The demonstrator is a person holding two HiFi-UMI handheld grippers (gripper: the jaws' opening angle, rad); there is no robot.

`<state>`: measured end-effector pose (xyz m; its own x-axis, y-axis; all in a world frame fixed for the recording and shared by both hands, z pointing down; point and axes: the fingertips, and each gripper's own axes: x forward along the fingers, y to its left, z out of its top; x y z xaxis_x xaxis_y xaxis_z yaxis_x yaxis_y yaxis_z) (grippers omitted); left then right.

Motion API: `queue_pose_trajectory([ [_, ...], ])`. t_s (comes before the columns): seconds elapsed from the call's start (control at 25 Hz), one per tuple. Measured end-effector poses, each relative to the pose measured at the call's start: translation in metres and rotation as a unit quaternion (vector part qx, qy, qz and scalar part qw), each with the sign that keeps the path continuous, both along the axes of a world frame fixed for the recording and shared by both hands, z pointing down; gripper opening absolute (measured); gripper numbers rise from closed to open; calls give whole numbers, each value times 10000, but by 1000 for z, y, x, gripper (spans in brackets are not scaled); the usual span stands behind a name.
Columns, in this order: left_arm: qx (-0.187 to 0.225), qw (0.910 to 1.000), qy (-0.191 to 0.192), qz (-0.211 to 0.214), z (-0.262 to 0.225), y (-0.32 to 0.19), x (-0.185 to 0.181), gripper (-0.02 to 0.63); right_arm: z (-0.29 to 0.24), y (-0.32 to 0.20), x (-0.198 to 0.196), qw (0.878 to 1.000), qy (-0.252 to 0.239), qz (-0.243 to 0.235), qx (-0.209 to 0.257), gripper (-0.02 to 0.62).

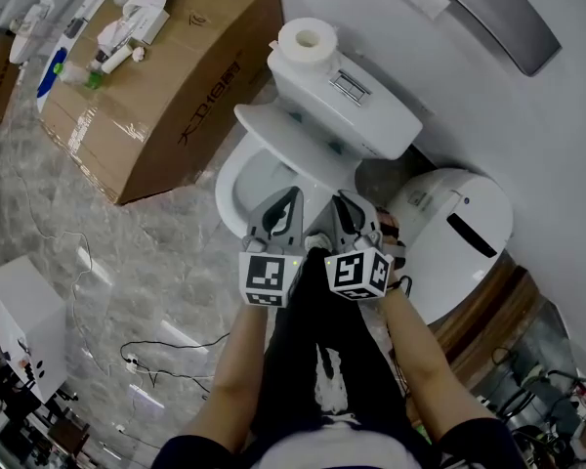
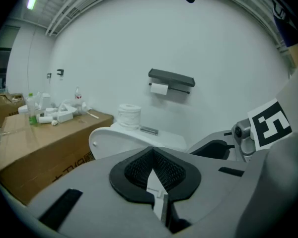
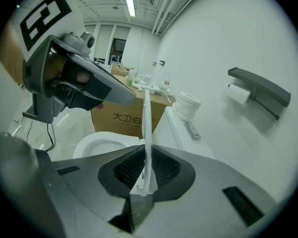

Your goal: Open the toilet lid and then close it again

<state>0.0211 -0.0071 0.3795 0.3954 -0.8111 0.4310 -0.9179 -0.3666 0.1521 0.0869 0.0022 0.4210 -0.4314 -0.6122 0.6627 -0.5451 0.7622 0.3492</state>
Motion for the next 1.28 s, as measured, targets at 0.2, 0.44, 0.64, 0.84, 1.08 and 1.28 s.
queue_pose_trajectory([
  [0.2,-46,9994,162,291,0,3,13,5,-3,-19,13,9997,-40,244,42,40],
  [0.44,-182,9991,189,341,4,2,20,5,-6,-41,27,9989,-47,438,188,40],
  [0.64,-190,9992,176,306,5,0,21,5,-7,-60,39,9980,78,539,313,40],
  [0.84,-189,9993,141,304,6,-1,20,5,-6,-74,47,9971,196,601,429,40],
  [1.08,-150,9991,212,323,4,1,20,5,-6,-88,56,9955,259,738,535,40],
  [1.28,106,9964,807,247,-11,2,20,6,-5,-94,60,9945,351,745,646,40],
])
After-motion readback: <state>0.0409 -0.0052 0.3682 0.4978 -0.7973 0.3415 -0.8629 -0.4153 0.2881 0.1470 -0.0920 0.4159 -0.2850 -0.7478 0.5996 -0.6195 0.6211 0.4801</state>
